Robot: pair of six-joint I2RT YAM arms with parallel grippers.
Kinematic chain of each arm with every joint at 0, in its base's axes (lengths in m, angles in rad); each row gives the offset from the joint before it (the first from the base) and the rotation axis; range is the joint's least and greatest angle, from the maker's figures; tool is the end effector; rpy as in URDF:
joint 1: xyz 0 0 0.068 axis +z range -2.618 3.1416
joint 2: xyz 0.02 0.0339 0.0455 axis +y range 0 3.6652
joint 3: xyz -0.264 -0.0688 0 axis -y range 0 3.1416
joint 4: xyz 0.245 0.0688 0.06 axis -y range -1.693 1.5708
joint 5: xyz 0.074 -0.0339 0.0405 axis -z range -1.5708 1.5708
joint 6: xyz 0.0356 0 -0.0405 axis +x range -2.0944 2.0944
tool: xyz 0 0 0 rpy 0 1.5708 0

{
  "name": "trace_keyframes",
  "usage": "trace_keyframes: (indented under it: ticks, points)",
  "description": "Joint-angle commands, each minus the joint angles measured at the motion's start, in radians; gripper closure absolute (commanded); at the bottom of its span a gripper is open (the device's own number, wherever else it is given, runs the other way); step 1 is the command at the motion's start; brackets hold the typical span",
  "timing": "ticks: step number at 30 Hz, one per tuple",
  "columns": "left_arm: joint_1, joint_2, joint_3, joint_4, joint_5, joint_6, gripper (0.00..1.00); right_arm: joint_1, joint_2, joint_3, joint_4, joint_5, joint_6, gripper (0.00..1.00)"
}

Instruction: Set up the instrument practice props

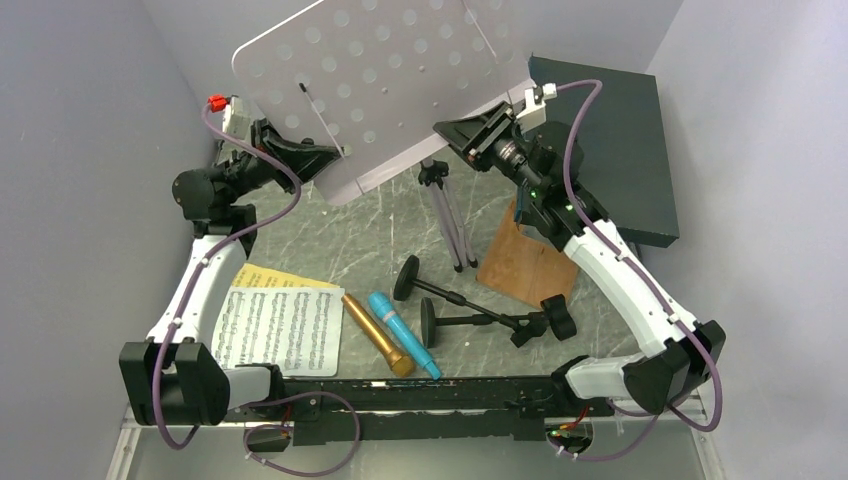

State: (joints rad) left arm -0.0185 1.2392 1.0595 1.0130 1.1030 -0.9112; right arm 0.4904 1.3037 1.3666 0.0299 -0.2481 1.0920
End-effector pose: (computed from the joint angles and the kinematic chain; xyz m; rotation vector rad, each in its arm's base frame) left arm 0.2458 -0.0363 0.4450 0.7074 1.1194 -1.2044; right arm 0.2597 0.1486 0.4535 0.2729 1.6407 1.4306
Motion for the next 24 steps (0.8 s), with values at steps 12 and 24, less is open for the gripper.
trace_keyframes:
  ticks: [12, 24]
  points:
    - [0.016, -0.07, 0.002, 0.009, 0.03, 0.117, 0.49, 0.059, 0.071, 0.025, 0.149, 0.095, 0.28, 1.0]
    - [0.017, -0.161, 0.214, -0.835, -0.187, 0.364, 0.0, 0.055, 0.178, 0.119, 0.384, 0.042, 0.44, 1.0]
